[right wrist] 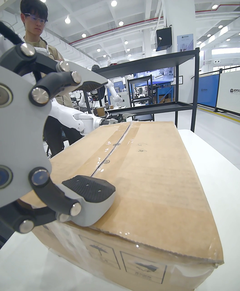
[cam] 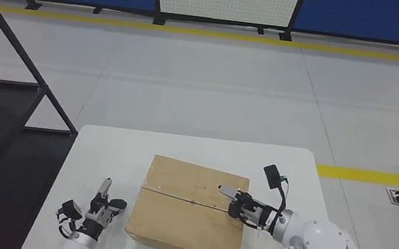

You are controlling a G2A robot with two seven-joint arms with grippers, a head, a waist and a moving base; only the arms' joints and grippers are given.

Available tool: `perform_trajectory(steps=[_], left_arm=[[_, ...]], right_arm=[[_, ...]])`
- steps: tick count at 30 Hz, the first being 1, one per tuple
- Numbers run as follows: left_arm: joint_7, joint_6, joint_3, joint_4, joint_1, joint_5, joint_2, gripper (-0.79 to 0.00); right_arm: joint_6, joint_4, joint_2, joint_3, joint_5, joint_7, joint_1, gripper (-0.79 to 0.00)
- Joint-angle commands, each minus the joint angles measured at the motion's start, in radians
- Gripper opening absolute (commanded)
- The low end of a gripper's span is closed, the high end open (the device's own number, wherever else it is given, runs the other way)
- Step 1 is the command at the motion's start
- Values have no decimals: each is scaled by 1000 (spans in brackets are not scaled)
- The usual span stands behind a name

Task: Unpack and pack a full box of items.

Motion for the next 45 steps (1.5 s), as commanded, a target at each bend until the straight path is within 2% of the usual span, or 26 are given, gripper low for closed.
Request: perform_trajectory(steps=[1,5,9,16,24,30,37,39,45], left_arm=[[-9,20,9,29,-30,-11,-7,0],[-33,30,22,69,-68,-19,-20,0],[-40,-7,22,94,-87,-48,-33,0],[-9,-62,24,116,-108,-75,-56,0],[14,-61,33,142,-132,-58,-77,0],[14,-78,7,116,-65,52,-75,0],[60,-135,-84,42,53,106,-69,0],[50,-127,-100,19,77,93,-69,0],[-32,-74,-99,-7,78,126,-72,0]], right_arm=[[0,0,0,0,0,0,0,0],[0,0,0,0,0,0,0,0],[0,0,0,0,0,0,0,0],[0,0,0,0,0,0,0,0],[0,0,0,0,0,0,0,0],[0,0,0,0,0,0,0,0],[0,0,0,0,0,0,0,0],[0,0,0,0,0,0,0,0],[0,0,0,0,0,0,0,0]])
